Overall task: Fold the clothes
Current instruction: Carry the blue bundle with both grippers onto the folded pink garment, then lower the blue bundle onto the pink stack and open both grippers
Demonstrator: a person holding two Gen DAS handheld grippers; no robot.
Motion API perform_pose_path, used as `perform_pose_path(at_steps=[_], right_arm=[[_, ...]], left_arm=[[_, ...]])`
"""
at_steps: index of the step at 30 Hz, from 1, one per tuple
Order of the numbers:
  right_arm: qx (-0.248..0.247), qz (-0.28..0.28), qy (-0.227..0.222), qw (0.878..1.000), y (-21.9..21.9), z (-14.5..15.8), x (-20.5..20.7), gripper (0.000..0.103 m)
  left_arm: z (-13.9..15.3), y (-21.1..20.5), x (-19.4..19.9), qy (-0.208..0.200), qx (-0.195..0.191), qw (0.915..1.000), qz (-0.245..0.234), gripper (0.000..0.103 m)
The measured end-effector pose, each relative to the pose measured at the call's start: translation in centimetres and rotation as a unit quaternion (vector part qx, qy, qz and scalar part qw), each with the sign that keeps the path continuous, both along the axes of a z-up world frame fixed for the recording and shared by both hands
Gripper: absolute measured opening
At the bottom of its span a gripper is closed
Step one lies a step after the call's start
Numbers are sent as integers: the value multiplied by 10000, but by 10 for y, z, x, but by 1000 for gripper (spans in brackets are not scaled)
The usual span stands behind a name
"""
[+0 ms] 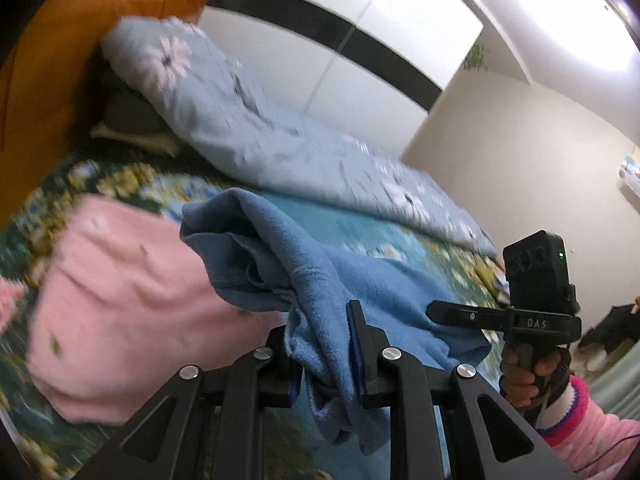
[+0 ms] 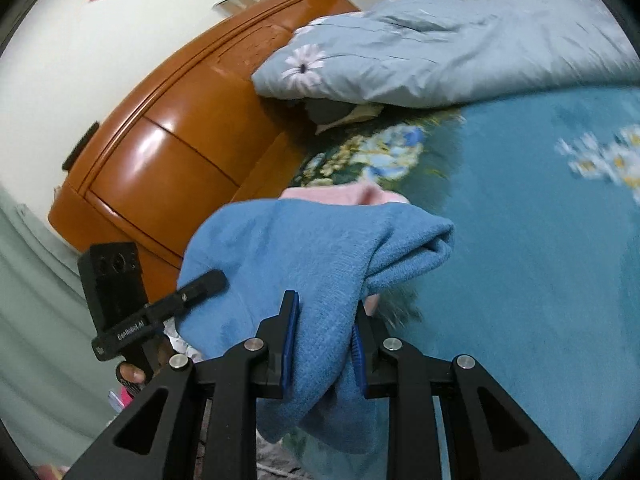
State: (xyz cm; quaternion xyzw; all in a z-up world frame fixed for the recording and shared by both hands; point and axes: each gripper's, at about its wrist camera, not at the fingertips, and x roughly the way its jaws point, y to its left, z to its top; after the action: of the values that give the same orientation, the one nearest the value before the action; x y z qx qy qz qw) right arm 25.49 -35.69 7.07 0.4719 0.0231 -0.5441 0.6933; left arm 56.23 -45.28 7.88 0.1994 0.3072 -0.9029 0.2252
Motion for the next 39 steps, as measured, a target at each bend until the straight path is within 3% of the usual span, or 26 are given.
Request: perform_pose_path(at_steps=[4, 9, 11, 13, 15, 18, 20, 24, 26, 28, 30, 34, 37, 39], right_arm=[[-288, 171, 279, 9990, -58, 24, 20, 25], [-473, 378, 196, 9980, -124, 11, 48, 25], [-443, 441, 353, 9974, -144, -10, 62, 25], [-84, 427, 363, 9984, -158, -43, 70, 25], [365, 417, 249, 9982, -164, -83, 74, 25], [440, 331, -54, 9985, -160, -110, 68, 25], [387, 309, -229, 9985, -155, -111, 62, 25], [360, 394, -1, 9986, -148, -102, 60, 28], [320, 361, 227, 9986, -144, -95, 59, 34], [306, 258, 409, 9984, -140, -91, 57, 37], [266, 90, 619, 9977, -136, -84, 56, 38], [-69, -96, 1343, 9909, -126, -61, 74, 38], [-440, 177, 1596, 9860, -122, -49, 97, 43], [-576, 455, 1731, 9822, -123, -48, 114, 52]], left_arm=[[-4, -32, 32, 290, -223, 9983, 443, 21], [-39, -74, 71, 381, -317, 9912, 1230, 21], [-70, -96, 78, 155, 106, 9883, 1514, 23], [-97, -115, 76, -375, 554, 9835, 1681, 22], [-113, -125, 72, -792, 858, 9765, 1813, 24], [-118, -129, 74, -783, 992, 9745, 1852, 27], [-119, -131, 77, -762, 1053, 9732, 1896, 30], [-107, -130, 87, -666, 1002, 9706, 2084, 33], [-101, -131, 97, -520, 1019, 9647, 2373, 47], [-97, -132, 112, -297, 1106, 9544, 2756, 47], [-86, -126, 118, -132, 863, 9497, 3007, 48], [-58, -102, 102, -82, -167, 9605, 2775, 48], [-51, -85, 72, -415, -731, 9719, 2197, 51], [-58, -82, 50, -841, -752, 9765, 1836, 51]])
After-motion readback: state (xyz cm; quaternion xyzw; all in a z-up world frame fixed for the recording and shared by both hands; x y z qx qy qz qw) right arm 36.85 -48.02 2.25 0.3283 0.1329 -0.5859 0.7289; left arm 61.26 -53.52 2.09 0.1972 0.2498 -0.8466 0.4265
